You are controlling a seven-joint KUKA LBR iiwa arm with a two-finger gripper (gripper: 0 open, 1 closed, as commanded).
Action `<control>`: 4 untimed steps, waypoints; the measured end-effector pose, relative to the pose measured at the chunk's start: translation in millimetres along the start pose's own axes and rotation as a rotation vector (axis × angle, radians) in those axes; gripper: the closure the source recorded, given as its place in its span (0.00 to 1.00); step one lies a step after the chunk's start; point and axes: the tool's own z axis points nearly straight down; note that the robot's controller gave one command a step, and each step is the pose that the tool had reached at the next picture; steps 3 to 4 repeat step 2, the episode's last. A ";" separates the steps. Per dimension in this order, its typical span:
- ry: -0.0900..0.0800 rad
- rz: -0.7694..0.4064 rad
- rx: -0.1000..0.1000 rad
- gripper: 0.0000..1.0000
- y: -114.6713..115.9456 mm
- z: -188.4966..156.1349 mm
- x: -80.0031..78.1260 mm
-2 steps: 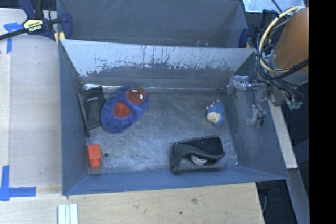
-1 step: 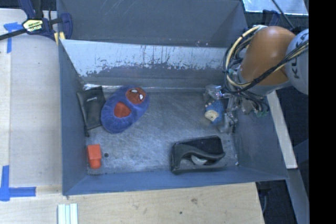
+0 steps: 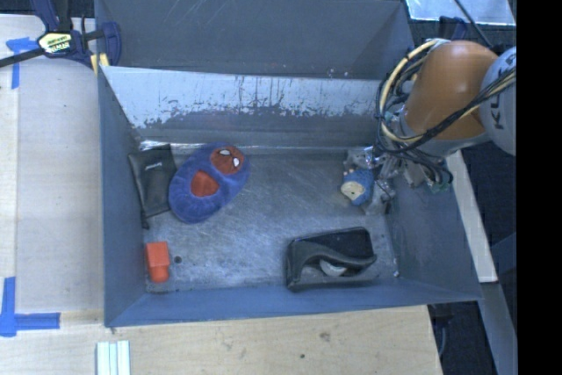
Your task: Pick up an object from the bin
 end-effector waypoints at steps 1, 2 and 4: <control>-0.002 -0.124 0.001 1.00 22.6 -0.1 -30.8; -0.006 -0.142 0.004 1.00 33.8 -183.1 -24.3; -0.006 -0.142 0.004 1.00 33.8 -183.1 -24.3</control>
Offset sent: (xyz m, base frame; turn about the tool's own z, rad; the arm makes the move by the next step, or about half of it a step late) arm 0.0215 0.0303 -0.0014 -0.1258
